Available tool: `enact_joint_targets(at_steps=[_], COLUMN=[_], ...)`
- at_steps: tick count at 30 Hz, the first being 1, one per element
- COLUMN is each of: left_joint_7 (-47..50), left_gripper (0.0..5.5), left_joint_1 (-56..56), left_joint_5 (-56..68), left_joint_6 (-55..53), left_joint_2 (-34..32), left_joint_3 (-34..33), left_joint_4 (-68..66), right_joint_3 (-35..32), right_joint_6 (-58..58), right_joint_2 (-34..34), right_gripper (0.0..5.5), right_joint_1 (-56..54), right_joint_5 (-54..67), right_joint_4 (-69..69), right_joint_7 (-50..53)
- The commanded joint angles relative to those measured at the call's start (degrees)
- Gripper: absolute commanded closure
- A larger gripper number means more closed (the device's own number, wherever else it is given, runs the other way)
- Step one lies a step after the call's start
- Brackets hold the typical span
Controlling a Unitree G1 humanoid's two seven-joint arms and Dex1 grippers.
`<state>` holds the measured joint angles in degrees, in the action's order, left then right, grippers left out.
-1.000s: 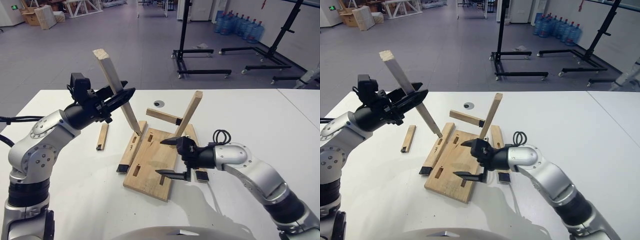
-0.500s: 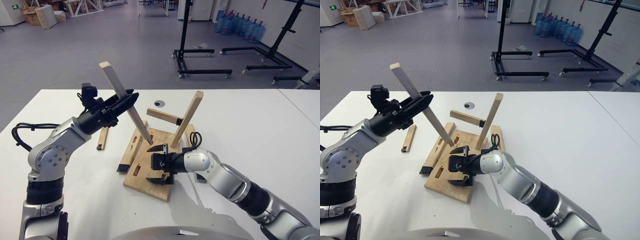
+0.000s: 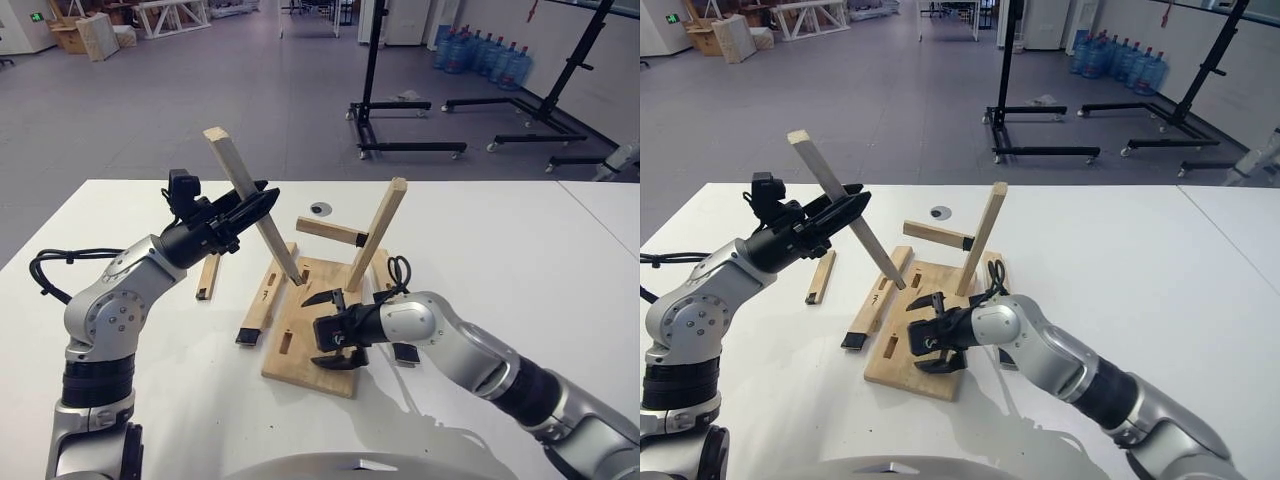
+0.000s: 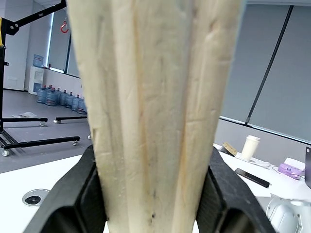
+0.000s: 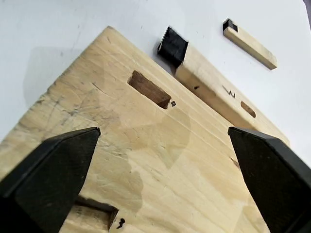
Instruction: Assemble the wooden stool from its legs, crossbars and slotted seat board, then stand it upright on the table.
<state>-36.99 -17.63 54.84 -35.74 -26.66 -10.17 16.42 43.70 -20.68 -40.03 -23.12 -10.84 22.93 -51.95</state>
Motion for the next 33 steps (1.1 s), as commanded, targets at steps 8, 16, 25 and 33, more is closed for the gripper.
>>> enact_joint_targets(at_steps=[8,16,25,33], left_joint_7=[0.6,0.4,-3.1,-18.6], left_gripper=[3.48,3.48,3.48,3.48], left_joint_1=[1.7,1.1,-2.0,-15.7], left_joint_5=[-1.8,-2.4,-1.9,-5.5], left_joint_6=[0.4,1.0,2.3,9.7], left_joint_2=[0.7,1.1,2.0,7.2], left_joint_3=[-0.8,-1.1,-0.8,1.7], left_joint_4=[1.3,0.8,-3.5,-25.8], right_joint_3=[-4.0,-13.3,-26.4,-35.6], right_joint_6=[8.7,8.1,0.6,-15.9], right_joint_2=[-17.5,-15.7,-12.4,-10.3], right_gripper=[0.65,0.65,0.65,0.65], right_joint_1=[5.2,-0.8,-12.9,-4.9], right_joint_5=[-4.3,1.5,8.1,23.7], right_joint_4=[-8.8,-5.6,-6.8,1.0], right_joint_7=[-12.1,-15.8,-17.0,-15.8])
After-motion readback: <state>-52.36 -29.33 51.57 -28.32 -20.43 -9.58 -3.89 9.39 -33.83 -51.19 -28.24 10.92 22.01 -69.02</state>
